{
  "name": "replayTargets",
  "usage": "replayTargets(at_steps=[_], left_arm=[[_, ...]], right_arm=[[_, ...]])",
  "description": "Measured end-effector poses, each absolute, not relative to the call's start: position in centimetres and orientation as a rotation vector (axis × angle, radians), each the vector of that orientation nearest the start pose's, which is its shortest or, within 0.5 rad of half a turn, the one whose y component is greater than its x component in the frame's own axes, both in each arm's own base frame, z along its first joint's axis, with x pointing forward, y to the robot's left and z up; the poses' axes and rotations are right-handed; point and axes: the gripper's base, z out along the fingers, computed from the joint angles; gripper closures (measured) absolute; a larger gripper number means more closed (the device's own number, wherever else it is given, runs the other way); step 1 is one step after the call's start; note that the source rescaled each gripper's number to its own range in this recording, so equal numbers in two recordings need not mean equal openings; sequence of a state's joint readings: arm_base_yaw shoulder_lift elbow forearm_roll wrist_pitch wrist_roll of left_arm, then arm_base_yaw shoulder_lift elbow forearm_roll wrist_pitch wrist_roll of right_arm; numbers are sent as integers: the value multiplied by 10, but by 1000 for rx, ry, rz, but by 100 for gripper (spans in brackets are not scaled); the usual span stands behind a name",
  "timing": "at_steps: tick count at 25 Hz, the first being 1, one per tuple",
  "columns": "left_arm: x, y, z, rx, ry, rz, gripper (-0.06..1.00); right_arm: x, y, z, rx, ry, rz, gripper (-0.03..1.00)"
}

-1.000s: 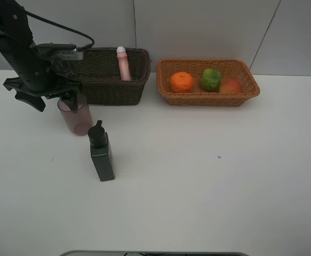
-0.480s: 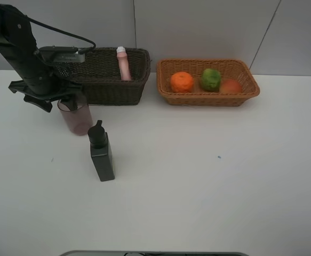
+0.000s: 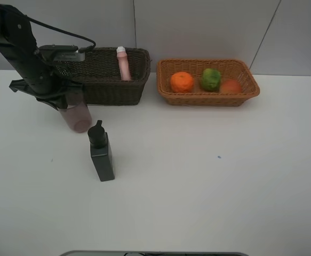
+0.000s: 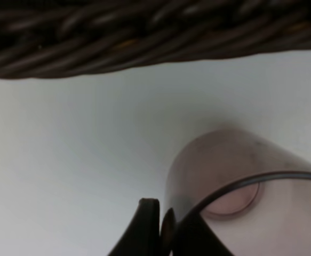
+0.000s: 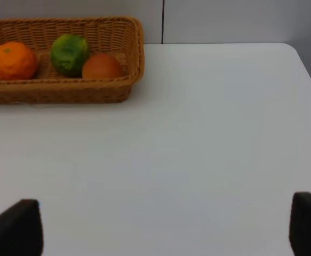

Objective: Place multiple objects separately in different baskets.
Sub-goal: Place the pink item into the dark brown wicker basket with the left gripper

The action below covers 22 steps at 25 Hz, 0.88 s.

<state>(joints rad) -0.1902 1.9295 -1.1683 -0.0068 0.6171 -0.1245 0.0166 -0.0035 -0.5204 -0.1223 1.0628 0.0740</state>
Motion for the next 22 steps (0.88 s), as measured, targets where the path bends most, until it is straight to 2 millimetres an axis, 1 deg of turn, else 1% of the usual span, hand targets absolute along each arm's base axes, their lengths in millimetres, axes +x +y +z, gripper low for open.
replayTargets(at_steps=[15, 17, 22], left_arm=[[362, -70, 149, 87, 2873, -68, 94], [360, -70, 158, 87, 2862, -71, 94], [351, -68, 196, 59, 2793, -90, 94]], right_arm=[[-8, -10, 283, 65, 2017, -88, 2], [-8, -10, 283, 65, 2017, -88, 2], [-8, -10, 283, 65, 2017, -88, 2]])
